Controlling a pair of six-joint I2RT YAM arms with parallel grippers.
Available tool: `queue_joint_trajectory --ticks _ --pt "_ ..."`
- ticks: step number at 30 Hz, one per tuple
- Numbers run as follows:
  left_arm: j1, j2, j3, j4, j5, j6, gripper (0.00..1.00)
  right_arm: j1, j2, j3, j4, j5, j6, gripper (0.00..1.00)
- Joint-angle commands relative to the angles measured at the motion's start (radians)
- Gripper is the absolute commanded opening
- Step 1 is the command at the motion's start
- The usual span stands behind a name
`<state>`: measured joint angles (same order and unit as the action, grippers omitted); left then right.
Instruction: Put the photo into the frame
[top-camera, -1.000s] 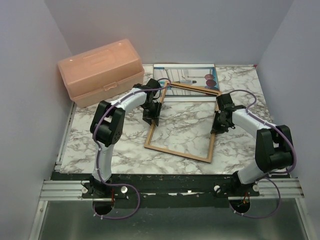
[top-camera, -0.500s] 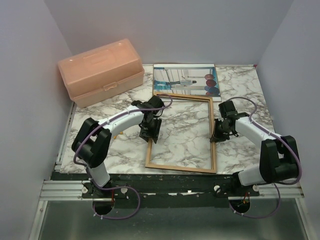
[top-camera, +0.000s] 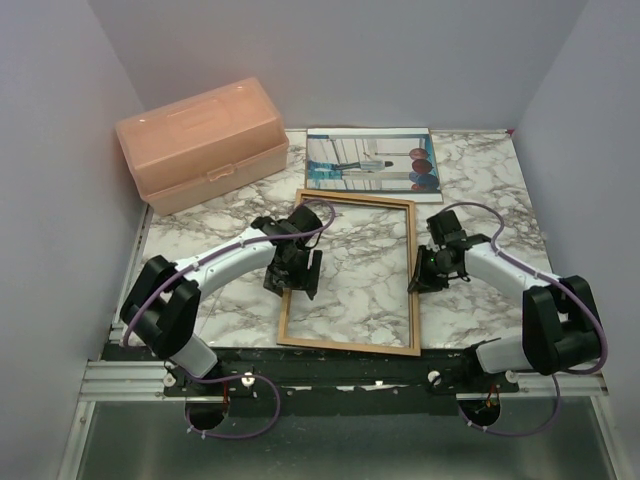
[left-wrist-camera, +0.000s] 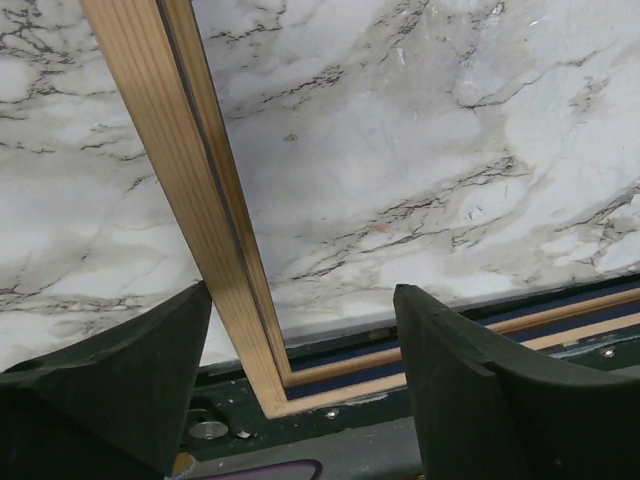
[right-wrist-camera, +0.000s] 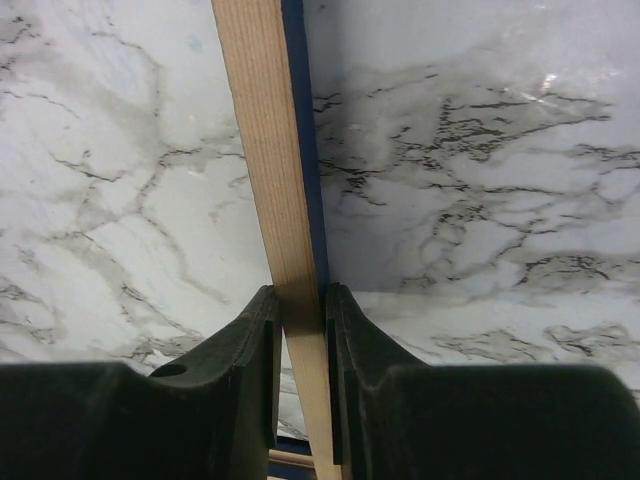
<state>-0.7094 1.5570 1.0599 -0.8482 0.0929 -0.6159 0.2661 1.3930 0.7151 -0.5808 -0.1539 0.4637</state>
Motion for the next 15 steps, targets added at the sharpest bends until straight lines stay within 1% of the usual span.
queue_joint_trajectory --ticks 1,3,8,12,15 --pt "-0.014 -0.028 0.042 -0.097 -0.085 -0.021 0.78 0.017 0.002 0.006 0.059 -0.007 0.093 0.26" --pt "-0.014 -0.043 0.05 -0.124 -0.154 -0.024 0.81 0.025 0.014 0.017 0.058 0.017 0.09 0.26" --pt "-0.014 -0.105 0.095 -0.177 -0.208 -0.012 0.84 0.067 0.061 0.061 0.039 0.092 0.084 0.26" --pt "-0.013 -0.186 0.152 -0.172 -0.196 0.015 0.85 0.133 0.089 0.098 0.018 0.149 0.084 0.26" --pt "-0.007 -0.249 0.192 -0.128 -0.142 0.038 0.87 0.179 0.104 0.116 -0.001 0.193 0.084 0.26"
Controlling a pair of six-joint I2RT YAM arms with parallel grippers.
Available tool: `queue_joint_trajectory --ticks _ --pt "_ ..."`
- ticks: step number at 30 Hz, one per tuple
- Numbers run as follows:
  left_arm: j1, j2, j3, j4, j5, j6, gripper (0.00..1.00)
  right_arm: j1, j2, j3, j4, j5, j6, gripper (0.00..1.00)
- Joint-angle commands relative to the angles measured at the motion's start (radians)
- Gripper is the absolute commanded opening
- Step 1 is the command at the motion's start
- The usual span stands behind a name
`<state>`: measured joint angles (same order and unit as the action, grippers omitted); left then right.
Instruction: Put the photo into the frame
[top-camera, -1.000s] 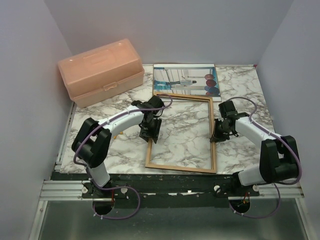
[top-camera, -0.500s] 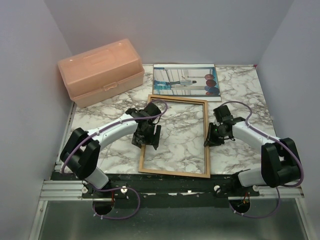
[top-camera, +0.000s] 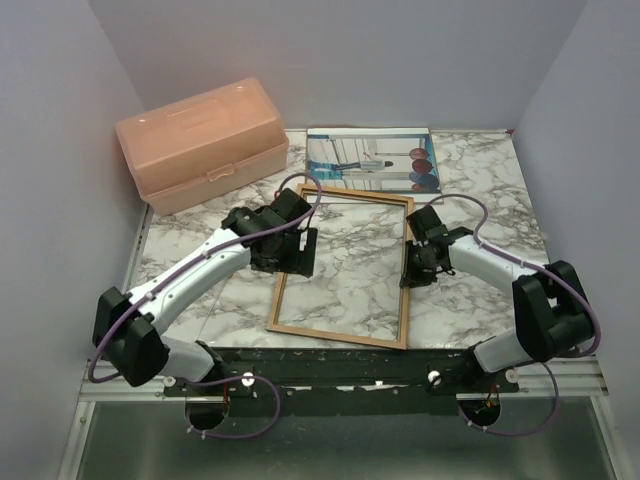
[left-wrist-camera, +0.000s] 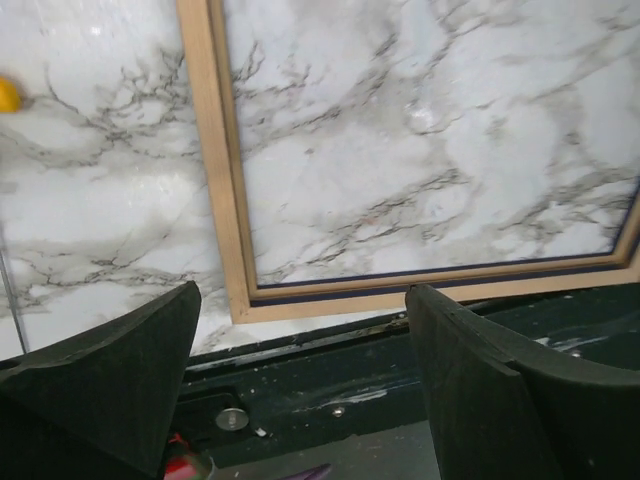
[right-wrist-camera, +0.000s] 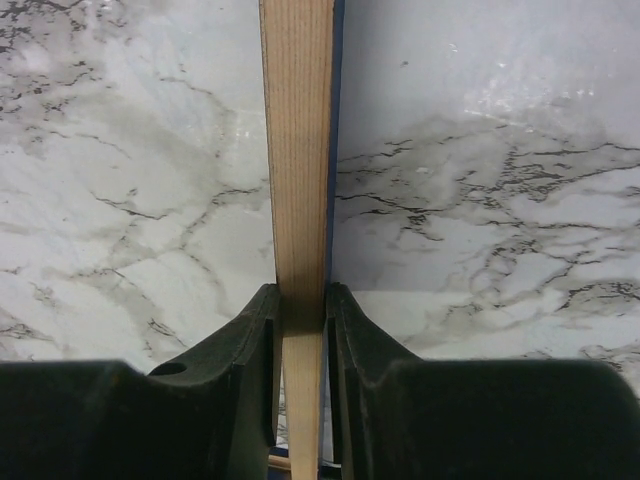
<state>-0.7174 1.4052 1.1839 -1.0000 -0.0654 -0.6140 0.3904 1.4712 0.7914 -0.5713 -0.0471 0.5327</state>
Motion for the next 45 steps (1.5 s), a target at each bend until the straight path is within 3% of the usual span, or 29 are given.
queue_joint_trajectory --ticks 1,7,18,21,27,29,38,45 --pt "0.003 -0.111 0.076 0.046 0.037 0.041 0.88 0.072 0.029 0.043 -0.013 0.097 0.013 0.26" --pt "0.008 -0.163 0.033 0.164 0.152 0.021 0.89 0.144 0.049 0.062 -0.041 0.168 0.011 0.26" --pt "0.019 -0.206 -0.09 0.266 0.17 -0.012 0.92 0.194 0.079 0.172 -0.113 0.316 -0.017 0.28" --pt "0.029 -0.237 -0.14 0.311 0.181 -0.022 0.94 0.197 0.038 0.178 -0.116 0.337 -0.009 0.55" --pt "0.058 -0.279 -0.218 0.367 0.212 -0.036 0.94 0.196 -0.061 0.141 -0.078 0.296 0.038 0.92" --pt "0.062 -0.285 -0.229 0.374 0.219 -0.039 0.94 0.191 -0.07 0.126 -0.06 0.257 0.056 0.99" --pt "0.064 -0.319 -0.298 0.436 0.26 -0.064 0.95 0.016 -0.132 0.031 0.086 -0.091 0.084 1.0" --pt "0.064 -0.317 -0.323 0.45 0.26 -0.067 0.94 -0.031 -0.082 0.058 0.072 -0.087 0.054 0.99"
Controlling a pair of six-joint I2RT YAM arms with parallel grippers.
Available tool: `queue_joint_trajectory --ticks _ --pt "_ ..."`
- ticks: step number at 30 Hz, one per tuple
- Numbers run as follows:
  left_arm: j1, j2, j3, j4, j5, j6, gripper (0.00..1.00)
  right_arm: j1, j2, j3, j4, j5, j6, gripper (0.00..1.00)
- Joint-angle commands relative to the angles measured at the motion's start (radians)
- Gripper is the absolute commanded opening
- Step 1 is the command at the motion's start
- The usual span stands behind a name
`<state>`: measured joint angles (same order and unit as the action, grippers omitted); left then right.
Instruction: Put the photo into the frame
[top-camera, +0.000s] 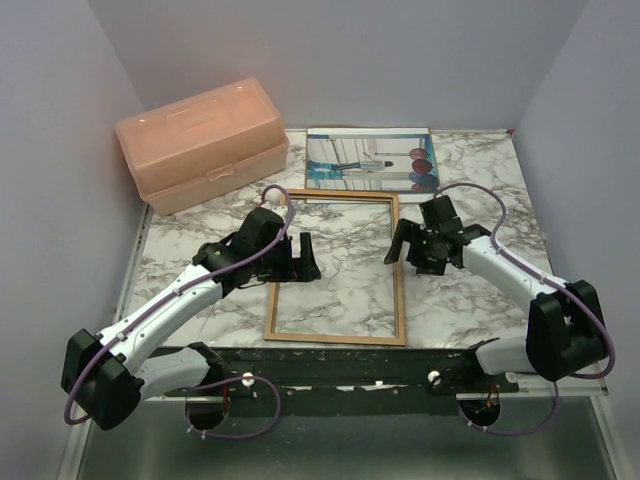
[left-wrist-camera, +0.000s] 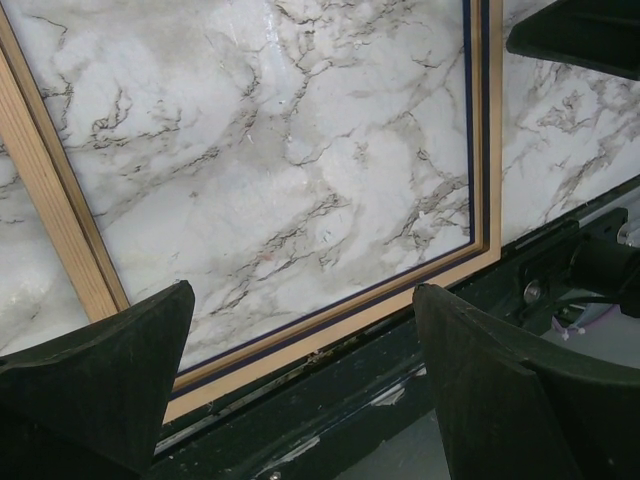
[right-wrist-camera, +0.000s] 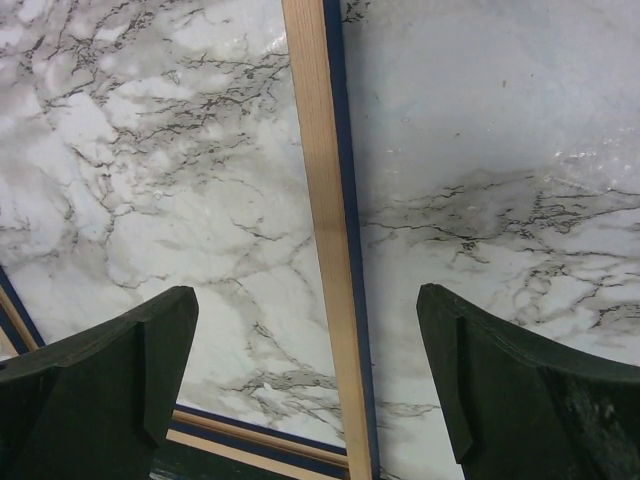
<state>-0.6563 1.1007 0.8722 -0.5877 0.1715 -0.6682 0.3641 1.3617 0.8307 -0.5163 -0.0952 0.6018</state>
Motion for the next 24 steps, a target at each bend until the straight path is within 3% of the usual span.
queue_joint_trajectory --ticks 1,8,12,18,24 --pt "0.003 -0.013 -0.014 0.037 0.02 -0.012 0.94 -0.005 0.041 0.023 0.01 -0.026 -0.016 0.99" --pt "0.005 -0.001 -0.006 0.017 0.011 -0.005 0.94 0.002 0.141 0.037 0.012 0.0 -0.058 0.82" --pt "0.005 0.004 -0.009 0.017 0.012 -0.005 0.94 0.047 0.206 0.053 0.013 0.026 -0.052 0.64" --pt "0.006 0.002 -0.008 0.014 0.009 -0.005 0.94 0.126 0.251 0.082 -0.057 0.149 -0.032 0.24" --pt "0.007 0.004 -0.013 0.015 0.005 -0.005 0.94 0.144 0.205 0.081 -0.122 0.217 -0.025 0.06"
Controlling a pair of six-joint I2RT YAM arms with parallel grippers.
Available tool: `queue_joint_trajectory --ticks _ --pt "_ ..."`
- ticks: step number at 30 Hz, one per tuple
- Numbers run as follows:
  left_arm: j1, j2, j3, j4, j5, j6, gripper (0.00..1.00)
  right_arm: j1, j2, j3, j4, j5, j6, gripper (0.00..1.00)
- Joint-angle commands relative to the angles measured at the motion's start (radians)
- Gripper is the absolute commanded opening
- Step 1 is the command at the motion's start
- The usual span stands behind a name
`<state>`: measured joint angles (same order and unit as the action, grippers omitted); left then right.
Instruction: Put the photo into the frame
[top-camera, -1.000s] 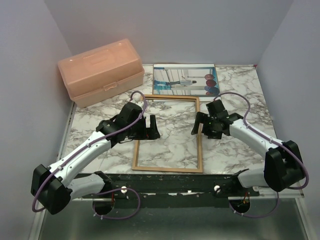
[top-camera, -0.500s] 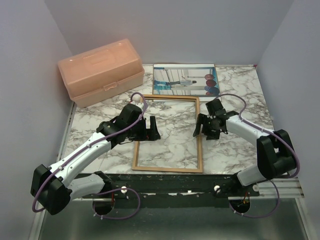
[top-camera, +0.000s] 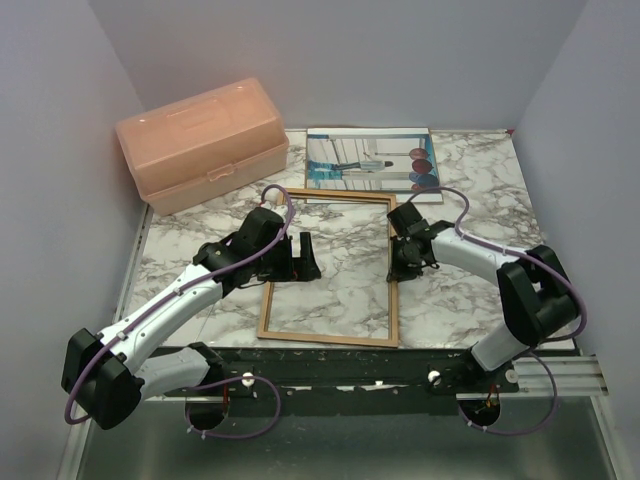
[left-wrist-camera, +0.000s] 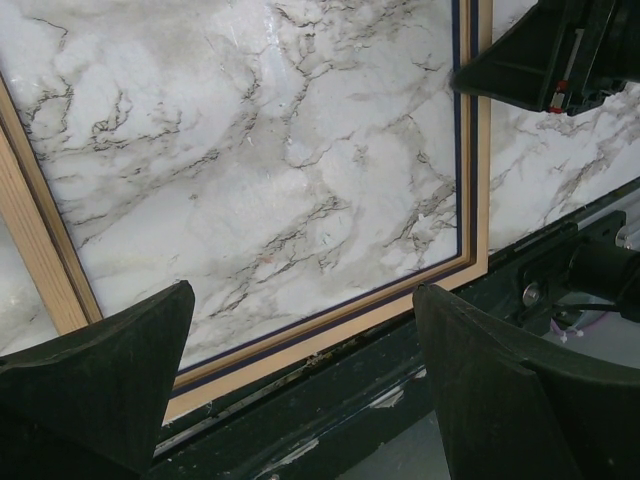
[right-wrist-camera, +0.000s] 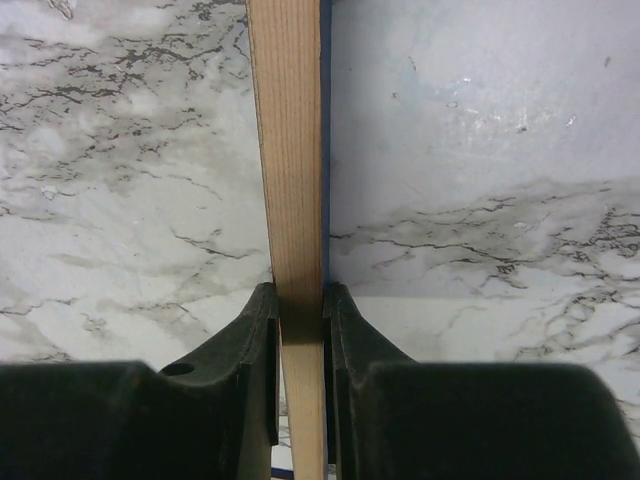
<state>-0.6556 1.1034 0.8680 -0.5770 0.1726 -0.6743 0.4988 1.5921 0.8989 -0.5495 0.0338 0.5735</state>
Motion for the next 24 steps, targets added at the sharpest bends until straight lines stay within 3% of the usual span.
queue_joint_trajectory --ticks 1,4,24 --pt "0.006 0.002 -0.01 0.003 0.004 0.0 0.94 0.01 -0.035 0.014 -0.097 0.089 0.0 0.05" --pt "0.007 0.002 -0.011 0.003 0.004 -0.003 0.94 0.012 -0.053 0.02 -0.132 0.086 -0.016 0.0" --pt "0.013 -0.028 -0.014 -0.01 -0.013 -0.007 0.94 0.075 -0.059 0.007 -0.187 0.057 -0.089 0.01"
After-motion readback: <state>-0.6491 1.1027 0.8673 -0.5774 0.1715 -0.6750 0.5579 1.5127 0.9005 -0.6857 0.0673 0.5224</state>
